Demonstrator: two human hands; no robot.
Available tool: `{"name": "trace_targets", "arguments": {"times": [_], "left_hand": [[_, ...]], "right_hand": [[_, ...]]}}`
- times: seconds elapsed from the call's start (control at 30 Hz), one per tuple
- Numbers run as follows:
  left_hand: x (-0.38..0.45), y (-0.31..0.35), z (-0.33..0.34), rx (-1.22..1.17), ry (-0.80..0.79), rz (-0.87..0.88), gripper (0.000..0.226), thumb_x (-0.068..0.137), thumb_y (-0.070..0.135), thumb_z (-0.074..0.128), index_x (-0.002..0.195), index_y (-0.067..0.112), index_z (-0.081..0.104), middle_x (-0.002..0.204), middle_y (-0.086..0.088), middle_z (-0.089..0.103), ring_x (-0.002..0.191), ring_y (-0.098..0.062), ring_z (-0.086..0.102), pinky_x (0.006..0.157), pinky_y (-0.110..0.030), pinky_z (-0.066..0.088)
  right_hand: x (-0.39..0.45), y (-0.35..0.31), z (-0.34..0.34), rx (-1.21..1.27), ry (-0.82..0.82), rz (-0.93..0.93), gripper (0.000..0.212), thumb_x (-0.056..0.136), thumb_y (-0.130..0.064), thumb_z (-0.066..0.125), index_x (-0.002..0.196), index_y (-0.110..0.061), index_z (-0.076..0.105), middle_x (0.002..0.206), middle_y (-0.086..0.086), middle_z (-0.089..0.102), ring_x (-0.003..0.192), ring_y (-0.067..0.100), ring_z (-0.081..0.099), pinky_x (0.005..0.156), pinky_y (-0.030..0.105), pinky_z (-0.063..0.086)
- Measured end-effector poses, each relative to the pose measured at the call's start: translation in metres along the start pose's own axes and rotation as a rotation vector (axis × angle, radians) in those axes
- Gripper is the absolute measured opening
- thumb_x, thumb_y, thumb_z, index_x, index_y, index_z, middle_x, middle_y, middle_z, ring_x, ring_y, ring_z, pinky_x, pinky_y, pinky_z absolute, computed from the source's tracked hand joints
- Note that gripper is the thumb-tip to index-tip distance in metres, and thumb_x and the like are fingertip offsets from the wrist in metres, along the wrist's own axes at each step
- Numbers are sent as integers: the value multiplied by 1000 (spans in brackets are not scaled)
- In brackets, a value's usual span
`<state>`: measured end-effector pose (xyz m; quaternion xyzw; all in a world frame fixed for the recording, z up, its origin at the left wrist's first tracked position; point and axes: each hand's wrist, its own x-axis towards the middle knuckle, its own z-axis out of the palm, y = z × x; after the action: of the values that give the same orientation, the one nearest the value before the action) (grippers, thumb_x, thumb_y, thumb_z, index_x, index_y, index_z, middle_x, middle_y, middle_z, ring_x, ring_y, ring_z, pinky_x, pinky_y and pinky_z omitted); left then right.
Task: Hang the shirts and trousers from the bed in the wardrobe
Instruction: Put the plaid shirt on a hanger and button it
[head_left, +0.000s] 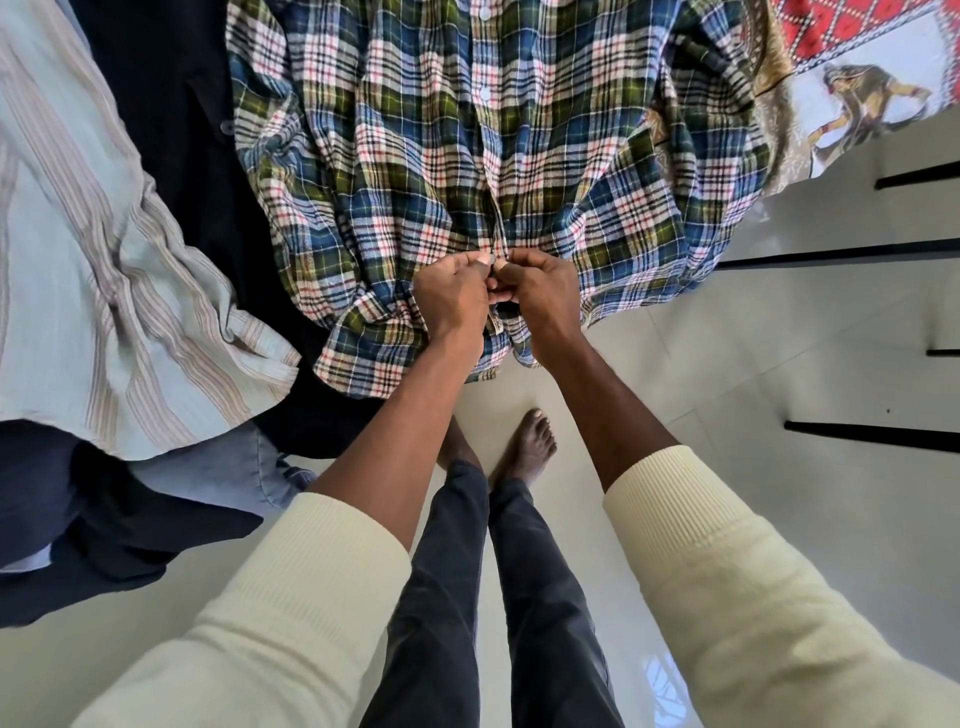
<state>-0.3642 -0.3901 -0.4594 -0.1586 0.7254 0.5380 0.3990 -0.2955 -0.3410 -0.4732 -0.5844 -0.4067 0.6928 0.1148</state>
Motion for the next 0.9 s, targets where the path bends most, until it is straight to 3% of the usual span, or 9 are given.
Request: {"name": "trace_targets", "arguments": {"times": [0.13, 0.37, 0.53, 0.63, 0.73, 0.8, 0.87, 0.9], "left_hand": [[5, 4, -3, -10, -9, -61, 8, 87, -7, 66, 93, -3, 69, 72, -9, 67, 55, -14, 61, 49, -20, 53], [21, 15, -8, 29, -47, -191, 5, 85, -8, 68, 90, -8, 67, 76, -15, 69, 52, -16, 65, 58, -25, 59], [28, 15, -13, 112, -116, -147, 7, 90, -5, 62, 84, -4, 66, 73, -14, 69, 58, -19, 68, 73, -38, 62], [29, 17, -16, 141, -191, -123, 11, 86, 9, 72, 86, -2, 69, 77, -13, 70, 65, -21, 68, 67, -32, 60], [32, 21, -17, 239, -197, -85, 11, 85, 4, 72, 90, -5, 69, 77, -13, 71, 62, -21, 67, 61, -28, 56], [34, 22, -17, 306, -208, -40, 2, 87, -2, 68, 88, -3, 69, 75, -12, 70, 60, -20, 65, 59, -28, 56], [35, 22, -19, 432, -237, 41, 14, 90, -2, 63, 79, 6, 67, 72, -8, 67, 60, -17, 61, 59, -28, 54], [37, 22, -21, 516, -277, 87, 15, 91, 0, 62, 78, 7, 66, 73, -7, 66, 62, -17, 59, 60, -29, 52]], "right_hand": [[3, 0, -3, 126, 10, 68, 16, 87, -1, 56, 75, 3, 67, 65, 14, 65, 60, 24, 62, 65, 37, 55], [5, -3, -1, -7, 11, 26, 9, 85, 0, 62, 79, 1, 68, 61, 9, 62, 51, 16, 56, 50, 25, 49], [9, -7, 3, -292, 14, -116, 12, 86, -9, 64, 79, 0, 68, 66, 8, 64, 55, 16, 56, 49, 27, 47], [10, -11, 6, -478, 11, -203, 10, 92, -10, 61, 85, -5, 67, 72, 2, 65, 52, 9, 55, 43, 16, 43], [11, -12, 6, -614, -21, -291, 7, 92, -7, 62, 88, -9, 67, 79, -1, 65, 59, 6, 56, 44, 8, 40], [13, -14, 2, -677, -51, -310, 5, 91, -7, 64, 92, -7, 69, 86, 2, 68, 63, 11, 61, 48, 14, 46], [20, -17, -4, -698, -105, -310, 7, 92, -7, 63, 94, -7, 70, 91, 7, 70, 69, 23, 66, 55, 28, 55], [23, -19, -7, -718, -136, -320, 8, 92, -5, 62, 94, -8, 70, 94, 8, 71, 71, 24, 67, 57, 27, 57]]}}
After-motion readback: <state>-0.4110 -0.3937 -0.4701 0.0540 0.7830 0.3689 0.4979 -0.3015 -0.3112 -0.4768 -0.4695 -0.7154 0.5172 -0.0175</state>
